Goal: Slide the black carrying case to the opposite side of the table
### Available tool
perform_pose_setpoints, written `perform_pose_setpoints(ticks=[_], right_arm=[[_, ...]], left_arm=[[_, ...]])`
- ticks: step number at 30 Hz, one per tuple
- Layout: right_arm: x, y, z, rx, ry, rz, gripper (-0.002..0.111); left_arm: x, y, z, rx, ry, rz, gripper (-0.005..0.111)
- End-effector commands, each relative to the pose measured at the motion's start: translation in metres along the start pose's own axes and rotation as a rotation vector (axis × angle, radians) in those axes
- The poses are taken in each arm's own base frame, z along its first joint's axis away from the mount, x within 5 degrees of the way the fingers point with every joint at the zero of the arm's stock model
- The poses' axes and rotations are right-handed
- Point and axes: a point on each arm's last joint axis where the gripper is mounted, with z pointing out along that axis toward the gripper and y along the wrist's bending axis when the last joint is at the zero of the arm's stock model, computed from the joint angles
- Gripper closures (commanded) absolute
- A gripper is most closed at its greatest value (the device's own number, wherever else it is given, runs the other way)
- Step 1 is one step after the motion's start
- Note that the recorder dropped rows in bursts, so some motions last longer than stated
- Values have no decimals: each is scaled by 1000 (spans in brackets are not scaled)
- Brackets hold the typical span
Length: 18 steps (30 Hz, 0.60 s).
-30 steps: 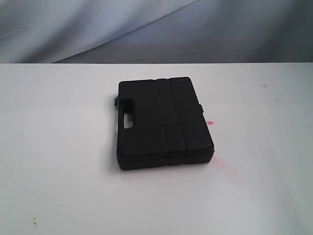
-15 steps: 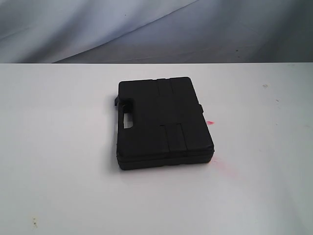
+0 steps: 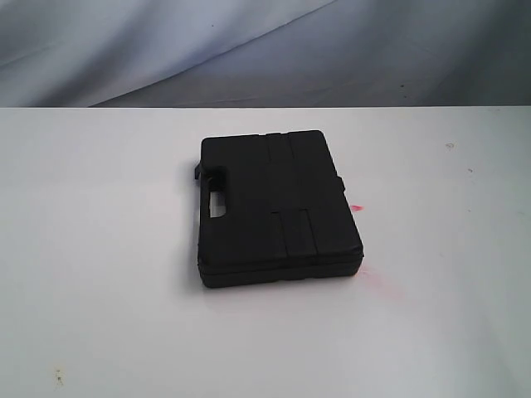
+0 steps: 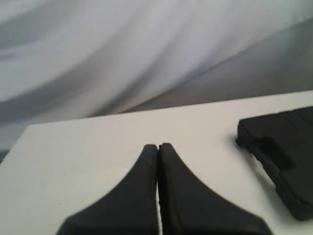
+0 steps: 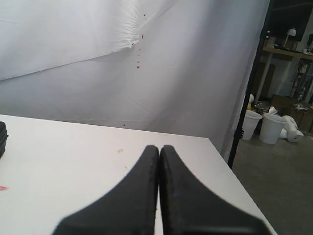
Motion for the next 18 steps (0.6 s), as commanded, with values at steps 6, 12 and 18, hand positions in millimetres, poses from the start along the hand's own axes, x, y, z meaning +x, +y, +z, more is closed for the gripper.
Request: perform_pose_setpoints(ticks=[6,12,18], right_arm=[[1,0,0,0,1,-1,108],[1,0,0,0,1,-1,108],[1,0,0,0,1,-1,108]], left_arm=[[-34,-3,52,121,336,14,107],[-38,-3,82,151,582,-9,107],[-32,-4,120,156,714,-43,107]])
